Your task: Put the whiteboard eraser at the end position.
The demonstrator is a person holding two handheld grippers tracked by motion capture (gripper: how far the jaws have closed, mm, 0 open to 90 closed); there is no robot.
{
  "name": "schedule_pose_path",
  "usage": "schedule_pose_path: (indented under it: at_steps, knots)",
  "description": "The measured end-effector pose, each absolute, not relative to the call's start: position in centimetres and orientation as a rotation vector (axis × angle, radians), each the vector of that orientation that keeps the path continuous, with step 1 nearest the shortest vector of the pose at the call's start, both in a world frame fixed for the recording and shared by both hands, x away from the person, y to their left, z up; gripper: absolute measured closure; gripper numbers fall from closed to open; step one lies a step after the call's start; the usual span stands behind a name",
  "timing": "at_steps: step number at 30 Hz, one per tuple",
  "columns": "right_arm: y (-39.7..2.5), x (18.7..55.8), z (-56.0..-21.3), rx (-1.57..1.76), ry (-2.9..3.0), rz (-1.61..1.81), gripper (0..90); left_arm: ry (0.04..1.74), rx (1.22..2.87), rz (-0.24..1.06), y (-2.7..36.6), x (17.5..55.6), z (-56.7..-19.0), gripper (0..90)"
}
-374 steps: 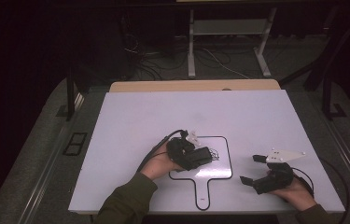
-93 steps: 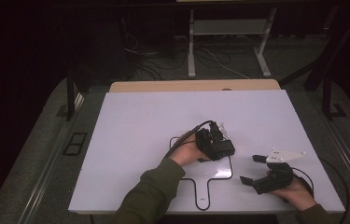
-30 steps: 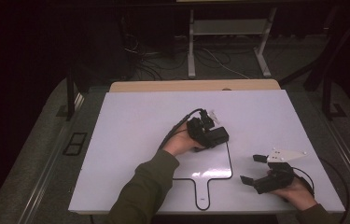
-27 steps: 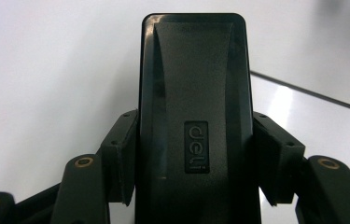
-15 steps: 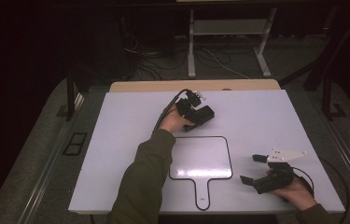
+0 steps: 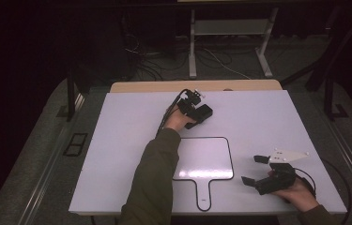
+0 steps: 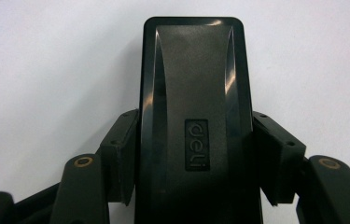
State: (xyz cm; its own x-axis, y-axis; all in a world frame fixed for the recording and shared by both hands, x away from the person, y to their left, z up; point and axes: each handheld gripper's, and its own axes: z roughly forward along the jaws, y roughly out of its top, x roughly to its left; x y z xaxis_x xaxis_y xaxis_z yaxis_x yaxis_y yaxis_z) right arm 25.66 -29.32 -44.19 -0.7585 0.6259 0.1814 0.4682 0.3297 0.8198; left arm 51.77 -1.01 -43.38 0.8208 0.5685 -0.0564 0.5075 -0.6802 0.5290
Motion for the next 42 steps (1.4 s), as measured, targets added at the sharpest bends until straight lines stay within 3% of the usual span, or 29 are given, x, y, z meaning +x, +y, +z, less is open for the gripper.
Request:
schedule_pose_path:
  at_steps: [15, 20, 42]
  knots:
    - [-29.6, 25.9, -44.4, 1.023, 2.417, 1.402, 0.0, 0.769, 2.258, 0.149, 1.4, 49.8, -42.4, 24.5]
    - [-29.6, 26.1, -44.4, 1.022, 2.421, 1.4, 0.0, 0.709, 2.266, 0.166, 2.3, 48.8, -41.9, 21.3]
    - [-29.5, 26.2, -44.7, 1.025, 2.401, 1.355, 0.0, 0.647, 2.17, 0.242, 7.9, 37.8, -40.9, 17.0]
